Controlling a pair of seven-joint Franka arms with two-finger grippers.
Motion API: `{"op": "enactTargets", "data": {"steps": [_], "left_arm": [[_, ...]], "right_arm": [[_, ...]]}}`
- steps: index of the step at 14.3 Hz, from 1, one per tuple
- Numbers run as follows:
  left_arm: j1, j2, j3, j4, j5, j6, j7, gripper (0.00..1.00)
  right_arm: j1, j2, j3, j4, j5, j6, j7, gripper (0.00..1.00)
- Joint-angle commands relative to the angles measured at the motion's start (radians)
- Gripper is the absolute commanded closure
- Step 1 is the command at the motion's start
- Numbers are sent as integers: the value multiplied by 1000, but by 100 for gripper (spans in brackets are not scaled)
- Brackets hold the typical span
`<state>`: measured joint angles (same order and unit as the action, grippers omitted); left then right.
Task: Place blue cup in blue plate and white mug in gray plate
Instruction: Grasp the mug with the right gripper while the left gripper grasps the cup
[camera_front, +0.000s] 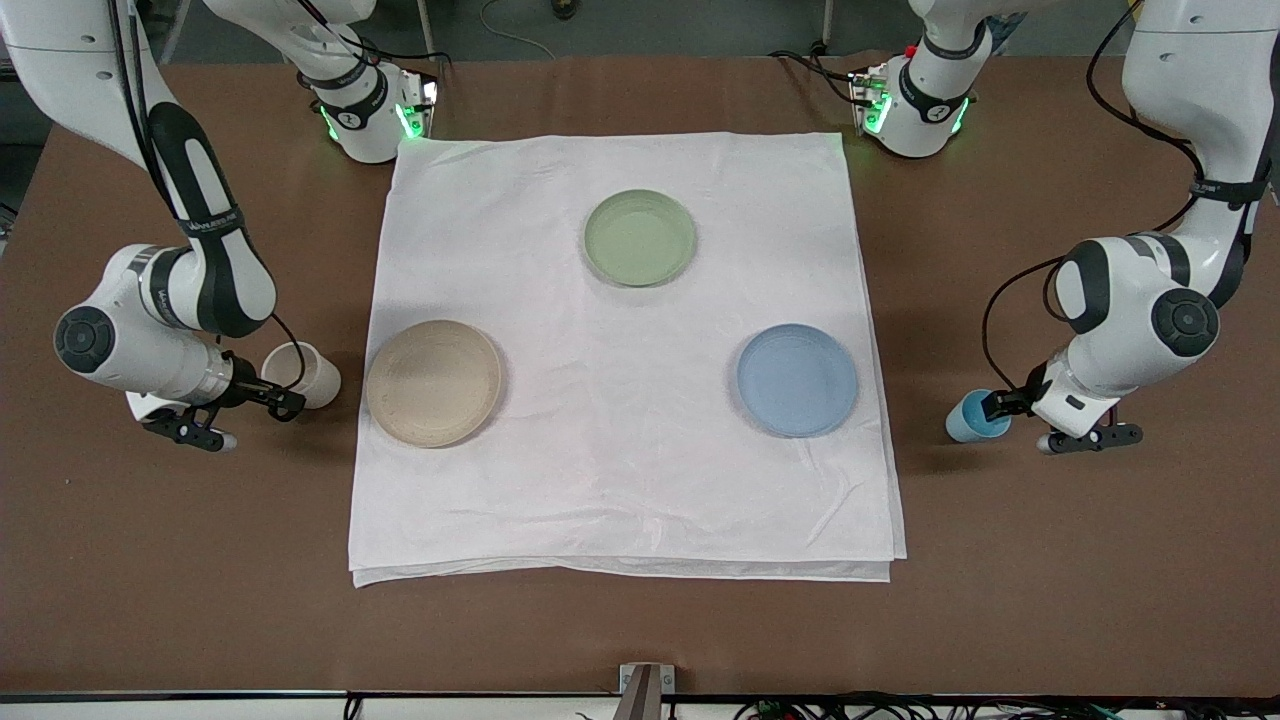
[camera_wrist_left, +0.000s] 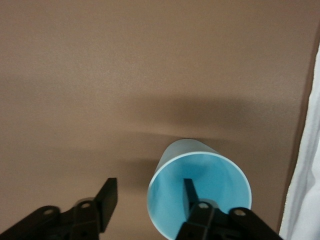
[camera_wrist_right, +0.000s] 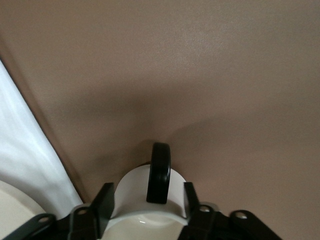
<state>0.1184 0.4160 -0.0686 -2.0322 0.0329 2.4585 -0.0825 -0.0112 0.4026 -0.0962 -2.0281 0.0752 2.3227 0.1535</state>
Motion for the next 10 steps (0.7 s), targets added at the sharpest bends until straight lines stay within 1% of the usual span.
{"op": "enactTargets", "data": {"steps": [1, 2, 3, 4, 5, 7, 9, 10], "left_arm": [[-5, 15, -8, 0, -7, 13, -19, 74], [-8, 27, -10, 3, -7, 13, -20, 86], [-6, 27, -11, 4, -7, 13, -20, 96], [-8, 20, -11, 4, -7, 13, -20, 99], [-8, 11, -16, 7, -7, 7, -22, 100], [-5, -19, -48, 15, -7, 2, -37, 100], [-5, -69, -104, 13, -8, -10, -110, 100], [-5, -88, -140, 15, -8, -47, -156, 100]], "right_arm": [[-6, -34, 4, -31, 15, -3, 11, 98], [-6, -36, 4, -26, 15, -14, 9, 100], [-3, -39, 4, -18, 15, -28, 11, 100], [-1, -41, 4, 1, 15, -52, 12, 100], [5, -45, 6, 32, 17, -101, 21, 100], [37, -62, 15, 89, 17, -221, 137, 100], [110, -97, 19, 83, 31, -243, 249, 100], [153, -100, 36, 83, 34, -243, 332, 100]]}}
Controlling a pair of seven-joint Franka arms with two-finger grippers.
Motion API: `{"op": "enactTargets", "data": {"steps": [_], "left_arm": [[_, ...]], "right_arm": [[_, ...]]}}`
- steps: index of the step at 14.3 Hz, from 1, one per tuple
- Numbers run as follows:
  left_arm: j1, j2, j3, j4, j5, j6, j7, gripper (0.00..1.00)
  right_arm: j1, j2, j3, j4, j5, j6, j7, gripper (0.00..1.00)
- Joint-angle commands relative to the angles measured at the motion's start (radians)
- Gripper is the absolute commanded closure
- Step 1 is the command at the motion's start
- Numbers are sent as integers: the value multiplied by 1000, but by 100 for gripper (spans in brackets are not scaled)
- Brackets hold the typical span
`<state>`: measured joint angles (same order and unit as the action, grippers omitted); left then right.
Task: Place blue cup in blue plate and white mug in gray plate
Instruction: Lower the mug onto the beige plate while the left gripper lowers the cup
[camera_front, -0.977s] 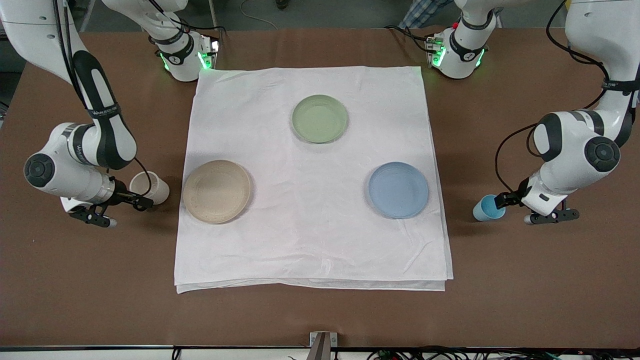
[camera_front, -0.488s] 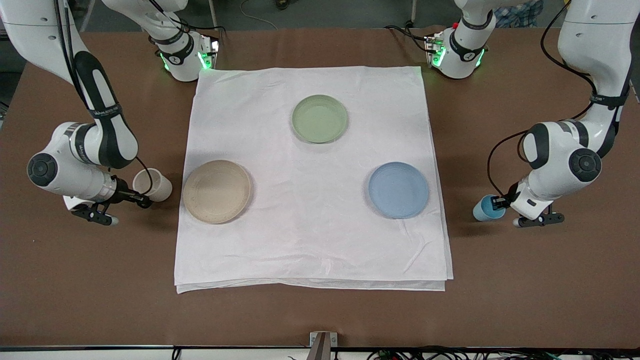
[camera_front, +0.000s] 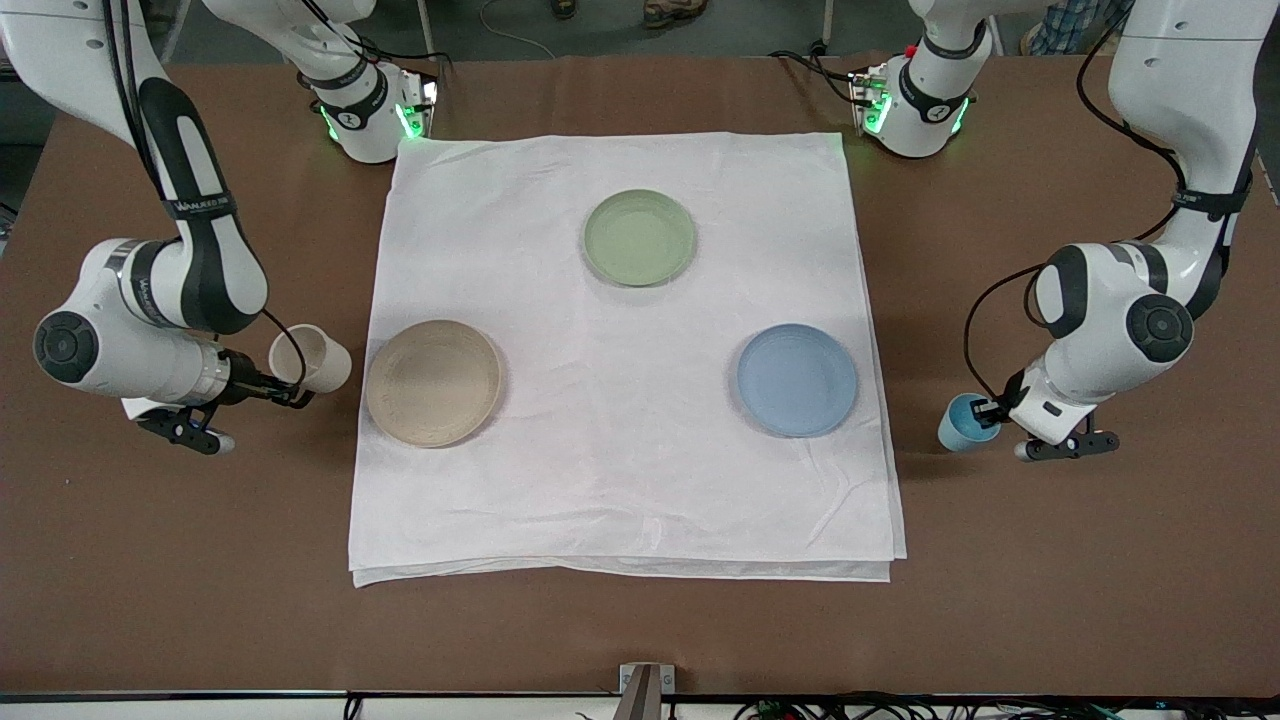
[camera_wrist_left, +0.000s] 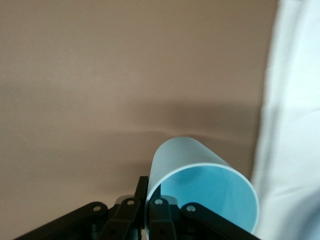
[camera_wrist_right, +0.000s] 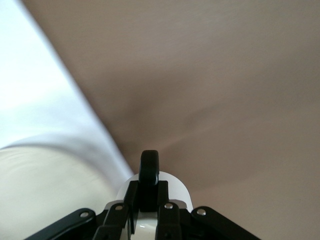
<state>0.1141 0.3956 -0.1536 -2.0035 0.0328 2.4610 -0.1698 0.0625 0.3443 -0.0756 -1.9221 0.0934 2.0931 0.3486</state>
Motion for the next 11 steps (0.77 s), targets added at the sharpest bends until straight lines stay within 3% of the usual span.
{"op": "enactTargets", "data": {"steps": [1, 3, 6, 8, 11], "left_arm": [[-2, -79, -91, -3, -7, -75, -118, 100], [-17, -81, -171, 0, 4, -91, -276, 100], [-109, -51, -184, -8, 6, -82, -472, 100], [-142, -26, -182, -9, 6, -68, -545, 100], [-180, 12, -181, -17, 6, -40, -602, 99]], "right_arm": [[109, -41, 34, -23, 15, -4, 198, 100], [183, -34, 48, -37, 14, 43, 239, 100], [206, -25, 48, -74, 9, 130, 239, 100], [217, -4, 48, -81, 8, 159, 237, 95], [217, 1, 48, -72, 6, 151, 230, 20]]}}
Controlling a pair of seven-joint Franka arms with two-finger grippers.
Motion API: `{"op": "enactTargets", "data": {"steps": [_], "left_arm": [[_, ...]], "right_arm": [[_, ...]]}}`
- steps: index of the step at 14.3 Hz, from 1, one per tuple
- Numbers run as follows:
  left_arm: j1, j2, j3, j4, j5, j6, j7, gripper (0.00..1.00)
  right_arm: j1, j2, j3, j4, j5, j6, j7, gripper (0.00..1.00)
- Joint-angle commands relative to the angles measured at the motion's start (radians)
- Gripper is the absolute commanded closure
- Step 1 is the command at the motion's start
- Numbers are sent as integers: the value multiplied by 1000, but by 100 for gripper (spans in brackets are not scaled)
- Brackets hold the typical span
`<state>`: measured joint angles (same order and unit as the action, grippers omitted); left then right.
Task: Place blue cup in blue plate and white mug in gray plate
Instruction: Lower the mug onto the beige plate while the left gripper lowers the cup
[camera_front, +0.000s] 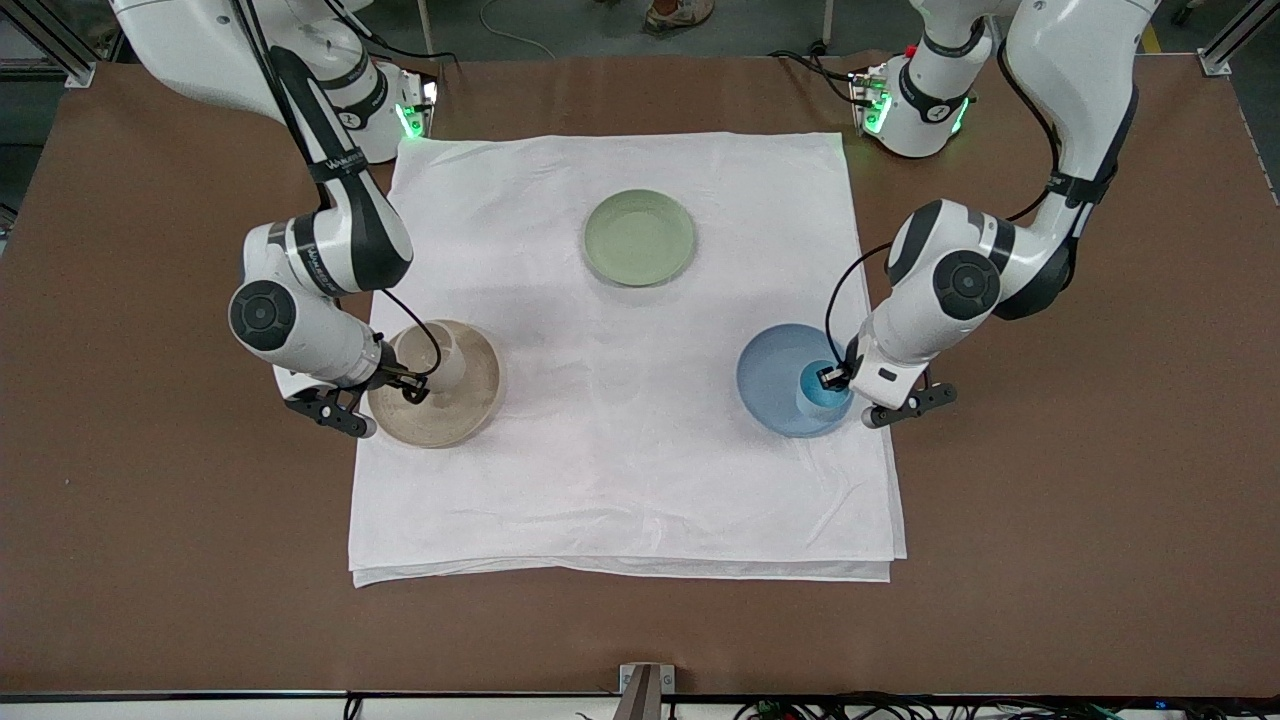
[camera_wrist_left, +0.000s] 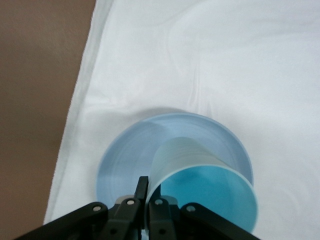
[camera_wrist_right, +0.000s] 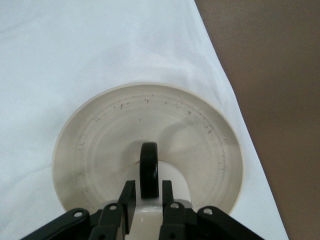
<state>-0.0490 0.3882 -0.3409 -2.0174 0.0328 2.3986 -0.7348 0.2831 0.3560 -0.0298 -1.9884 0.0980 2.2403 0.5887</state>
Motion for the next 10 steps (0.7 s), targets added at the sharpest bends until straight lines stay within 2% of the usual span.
{"op": "enactTargets", "data": {"steps": [1, 3, 4, 5, 6, 7, 10], "left_arm": [[-22, 33, 6, -9, 6, 28, -49, 98], [-26, 55, 5, -9, 6, 39, -75, 91], [-29, 58, 5, -7, 6, 39, -95, 82], [-34, 57, 5, -7, 6, 39, -98, 61], [-32, 54, 5, -6, 6, 34, -100, 23], [-28, 44, 5, 2, 6, 27, -98, 0], [-9, -23, 13, 9, 9, 22, -80, 0]], "right_arm": [[-4, -11, 2, -6, 0, 5, -12, 1], [-10, -20, 1, 28, 0, -17, -39, 0], [-15, -25, -4, 75, -1, -81, -56, 0], [-28, -26, -7, 135, -3, -173, -85, 0], [-59, -28, -7, 208, -4, -285, -143, 0], [-87, -29, -7, 279, -6, -373, -206, 0], [-178, -60, -7, 419, -78, -600, -399, 0]]}}
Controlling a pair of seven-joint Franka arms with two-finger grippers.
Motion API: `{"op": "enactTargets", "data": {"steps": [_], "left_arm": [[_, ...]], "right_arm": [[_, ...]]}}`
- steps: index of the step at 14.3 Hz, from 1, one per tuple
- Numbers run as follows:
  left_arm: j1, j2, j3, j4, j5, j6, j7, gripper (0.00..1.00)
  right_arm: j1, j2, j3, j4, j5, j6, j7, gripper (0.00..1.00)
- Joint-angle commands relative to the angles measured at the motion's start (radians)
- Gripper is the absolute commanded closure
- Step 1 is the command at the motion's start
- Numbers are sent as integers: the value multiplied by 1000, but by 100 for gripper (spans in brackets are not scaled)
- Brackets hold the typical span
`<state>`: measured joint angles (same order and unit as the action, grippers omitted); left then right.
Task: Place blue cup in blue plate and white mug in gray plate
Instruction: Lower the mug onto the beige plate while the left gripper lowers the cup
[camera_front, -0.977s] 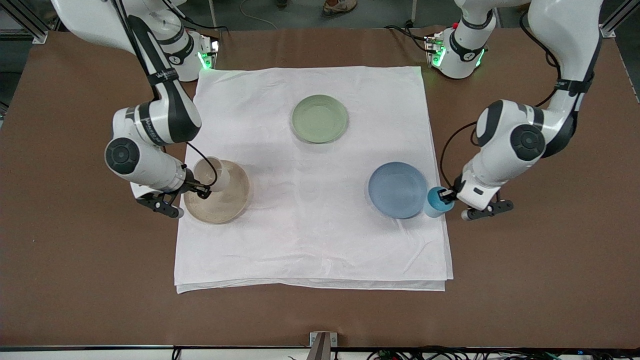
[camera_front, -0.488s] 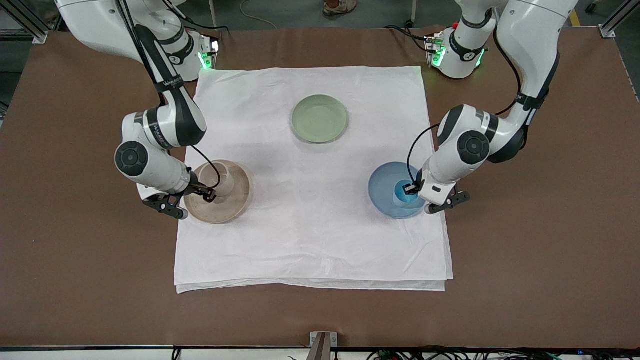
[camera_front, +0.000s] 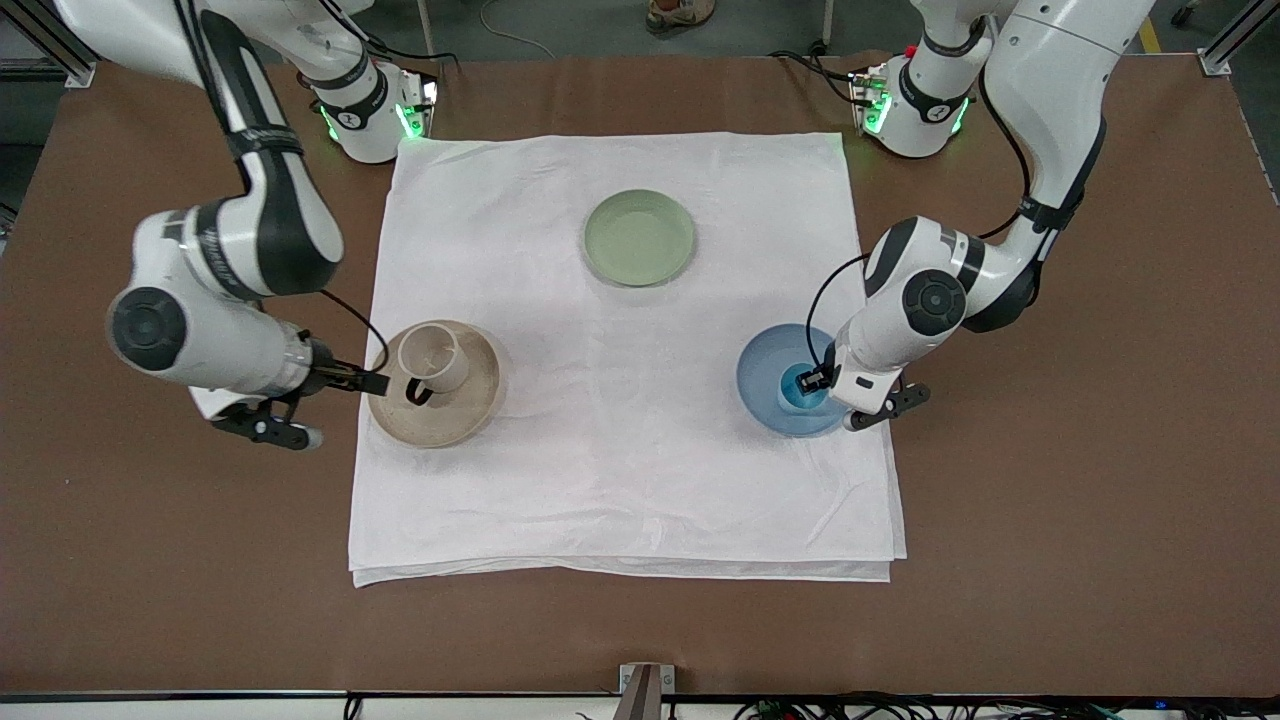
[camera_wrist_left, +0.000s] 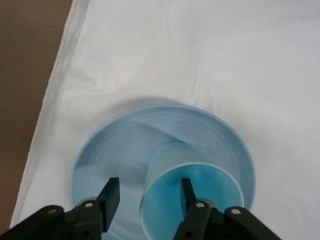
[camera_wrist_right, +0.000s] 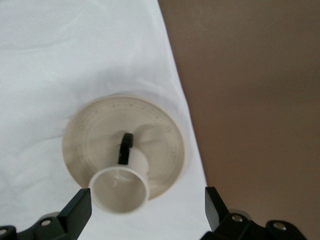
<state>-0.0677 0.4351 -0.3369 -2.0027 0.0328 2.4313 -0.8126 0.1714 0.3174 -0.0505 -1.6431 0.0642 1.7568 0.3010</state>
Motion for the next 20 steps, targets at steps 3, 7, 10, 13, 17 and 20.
{"op": "enactTargets", "data": {"steps": [3, 7, 10, 13, 17, 20], "left_arm": [[89, -131, 9, 85, 102, -130, 105, 0], [160, -139, 10, 379, 160, -533, 260, 0], [184, -147, 3, 544, 147, -753, 375, 0], [174, -258, 51, 513, 93, -773, 487, 0], [85, -398, 214, 449, 4, -862, 667, 0], [77, -470, 225, 404, -8, -902, 687, 0]], "right_arm": [[-147, -81, 15, 95, -44, -201, -261, 0], [-182, -72, 15, 233, -50, -321, -303, 0], [-184, -69, 18, 247, -23, -315, -292, 0], [-170, -89, 20, 223, -29, -316, -304, 0], [-179, -252, 17, 48, -35, -267, -307, 0], [-178, -398, 21, -108, -47, -200, -307, 0]]}}
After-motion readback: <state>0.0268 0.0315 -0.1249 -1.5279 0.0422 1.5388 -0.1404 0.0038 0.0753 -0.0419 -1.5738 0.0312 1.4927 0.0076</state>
